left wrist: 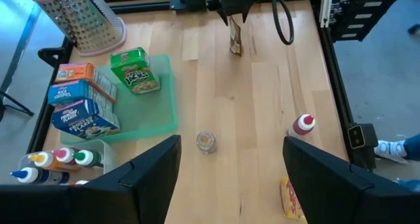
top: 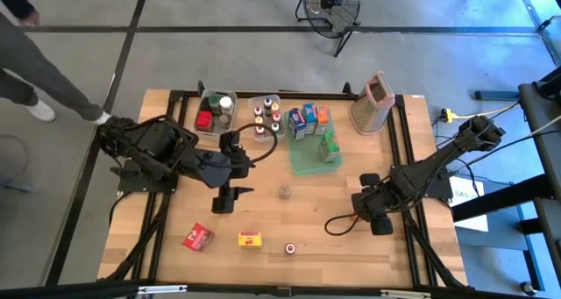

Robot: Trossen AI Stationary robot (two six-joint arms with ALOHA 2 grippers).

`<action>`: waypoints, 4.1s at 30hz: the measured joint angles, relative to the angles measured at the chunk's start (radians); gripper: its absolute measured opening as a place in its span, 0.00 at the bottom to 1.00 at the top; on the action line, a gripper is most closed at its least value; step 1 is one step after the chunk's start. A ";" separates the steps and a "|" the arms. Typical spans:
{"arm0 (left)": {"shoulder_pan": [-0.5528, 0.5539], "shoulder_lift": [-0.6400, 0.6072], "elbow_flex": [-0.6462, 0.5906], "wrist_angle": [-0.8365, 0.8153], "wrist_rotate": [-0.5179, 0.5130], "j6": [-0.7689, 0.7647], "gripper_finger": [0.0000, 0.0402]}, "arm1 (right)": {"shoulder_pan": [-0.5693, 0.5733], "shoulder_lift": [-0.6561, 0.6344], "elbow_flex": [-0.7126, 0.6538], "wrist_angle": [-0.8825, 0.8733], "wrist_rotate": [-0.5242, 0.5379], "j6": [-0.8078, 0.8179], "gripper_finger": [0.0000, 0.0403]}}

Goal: Pick & Place Kitchen Items
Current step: Put the orange spice bag into the gray bin

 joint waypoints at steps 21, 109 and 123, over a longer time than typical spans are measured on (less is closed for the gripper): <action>-0.001 0.124 0.000 -0.039 0.043 0.001 0.65 | -0.008 0.000 0.000 0.019 -0.032 0.045 0.16; 0.283 0.315 0.031 0.627 0.153 0.169 0.63 | -0.282 0.043 0.723 -0.089 0.243 -0.438 0.00; 0.287 0.333 0.031 0.628 0.183 0.177 0.38 | -0.282 0.043 0.723 -0.072 0.249 -0.449 0.00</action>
